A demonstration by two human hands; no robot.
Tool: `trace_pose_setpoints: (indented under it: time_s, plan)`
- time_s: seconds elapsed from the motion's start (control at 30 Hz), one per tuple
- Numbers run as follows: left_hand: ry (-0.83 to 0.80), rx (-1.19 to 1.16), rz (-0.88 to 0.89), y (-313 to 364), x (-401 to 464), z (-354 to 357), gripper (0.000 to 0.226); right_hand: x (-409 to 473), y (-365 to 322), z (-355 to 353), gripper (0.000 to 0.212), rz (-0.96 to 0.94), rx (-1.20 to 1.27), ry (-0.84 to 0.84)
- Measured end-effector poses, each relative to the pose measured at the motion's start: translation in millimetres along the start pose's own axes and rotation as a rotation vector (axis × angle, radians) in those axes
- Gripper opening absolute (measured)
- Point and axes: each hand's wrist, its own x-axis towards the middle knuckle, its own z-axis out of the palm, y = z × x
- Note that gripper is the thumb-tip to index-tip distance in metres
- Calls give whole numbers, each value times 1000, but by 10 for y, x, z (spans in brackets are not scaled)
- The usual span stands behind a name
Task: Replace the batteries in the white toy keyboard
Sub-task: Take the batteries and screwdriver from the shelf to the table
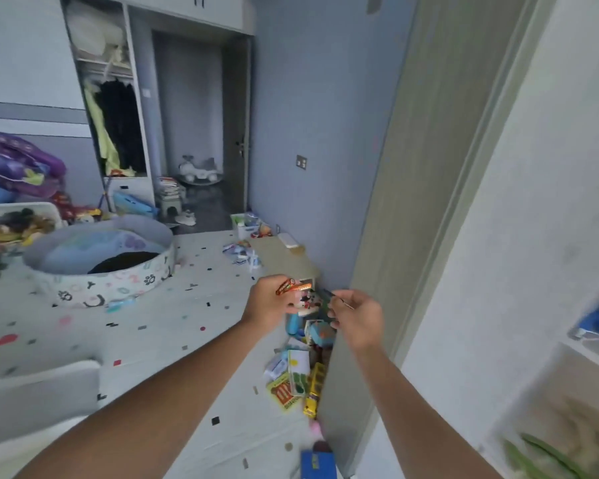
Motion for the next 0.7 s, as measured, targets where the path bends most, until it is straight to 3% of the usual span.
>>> trace_pose_setpoints:
  time_s: [0.3,0.7]
  plan:
    - [128,91,-63,-741,971,-1773,13,568,27,2127,22,63,46,-129]
    - [127,298,-46,-1658,3289,-2486,11,2731,422,3871,18,123,97,-153]
